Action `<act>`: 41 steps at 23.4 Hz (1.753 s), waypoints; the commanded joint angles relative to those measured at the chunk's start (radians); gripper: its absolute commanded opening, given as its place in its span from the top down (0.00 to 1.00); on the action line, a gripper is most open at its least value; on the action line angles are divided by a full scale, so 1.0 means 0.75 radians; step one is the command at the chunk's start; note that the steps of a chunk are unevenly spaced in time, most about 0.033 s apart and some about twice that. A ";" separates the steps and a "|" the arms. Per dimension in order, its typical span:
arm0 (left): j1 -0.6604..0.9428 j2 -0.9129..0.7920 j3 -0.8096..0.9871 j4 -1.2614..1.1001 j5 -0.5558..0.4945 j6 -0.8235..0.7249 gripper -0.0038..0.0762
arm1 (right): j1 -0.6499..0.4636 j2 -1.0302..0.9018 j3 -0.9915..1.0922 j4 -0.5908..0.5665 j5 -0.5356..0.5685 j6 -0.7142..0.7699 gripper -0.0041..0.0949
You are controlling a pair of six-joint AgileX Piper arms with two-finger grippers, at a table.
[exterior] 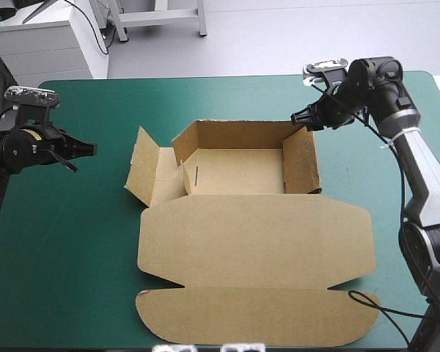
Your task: Fold the box
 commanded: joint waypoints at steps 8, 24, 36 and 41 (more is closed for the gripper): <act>0.001 -0.036 -0.036 -0.021 -0.001 -0.003 0.95 | -0.002 -0.116 -0.106 -0.010 0.031 0.151 0.52; 0.001 -0.036 -0.036 -0.021 -0.031 -0.003 0.95 | -0.002 0.056 0.006 0.003 0.031 0.164 0.53; 0.001 -0.036 -0.036 -0.021 -0.070 -0.003 0.95 | -0.002 0.124 0.145 0.110 0.030 0.098 0.75; 0.010 -0.036 -0.036 -0.021 -0.102 -0.018 0.95 | -0.002 0.124 0.145 0.105 0.030 0.082 0.98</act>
